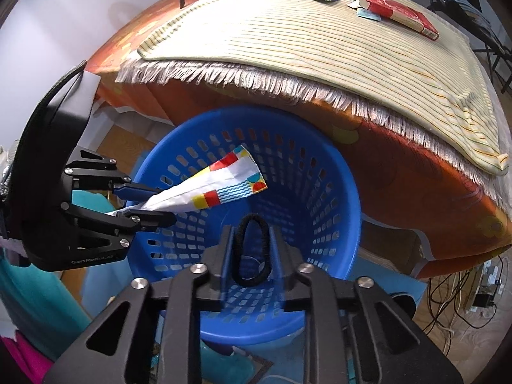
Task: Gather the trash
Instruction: 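Carry both items to the blue basket and release them inside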
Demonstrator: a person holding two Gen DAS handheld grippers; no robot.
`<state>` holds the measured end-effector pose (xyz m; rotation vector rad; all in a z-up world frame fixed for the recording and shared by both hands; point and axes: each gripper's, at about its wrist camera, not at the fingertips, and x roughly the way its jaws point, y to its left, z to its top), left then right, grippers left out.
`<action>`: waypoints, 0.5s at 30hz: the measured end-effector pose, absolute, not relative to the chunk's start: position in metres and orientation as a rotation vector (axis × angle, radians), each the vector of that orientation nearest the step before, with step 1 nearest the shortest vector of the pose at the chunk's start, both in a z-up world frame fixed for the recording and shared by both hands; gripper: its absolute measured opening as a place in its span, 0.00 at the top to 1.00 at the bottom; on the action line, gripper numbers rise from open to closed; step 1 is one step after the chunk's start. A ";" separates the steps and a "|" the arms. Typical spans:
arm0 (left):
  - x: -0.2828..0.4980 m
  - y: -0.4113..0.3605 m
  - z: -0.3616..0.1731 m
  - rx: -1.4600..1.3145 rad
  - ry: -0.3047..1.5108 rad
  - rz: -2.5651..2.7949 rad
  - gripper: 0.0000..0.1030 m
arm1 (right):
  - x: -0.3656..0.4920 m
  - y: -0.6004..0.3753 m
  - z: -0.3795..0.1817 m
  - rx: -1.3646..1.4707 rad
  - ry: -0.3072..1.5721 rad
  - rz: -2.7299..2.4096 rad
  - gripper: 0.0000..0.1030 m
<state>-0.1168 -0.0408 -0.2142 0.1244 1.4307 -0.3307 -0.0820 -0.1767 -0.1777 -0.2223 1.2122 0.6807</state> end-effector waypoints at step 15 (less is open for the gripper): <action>-0.113 -0.033 -0.213 0.123 1.420 -0.297 0.54 | -0.081 -0.176 -0.178 -0.237 1.207 0.658 0.49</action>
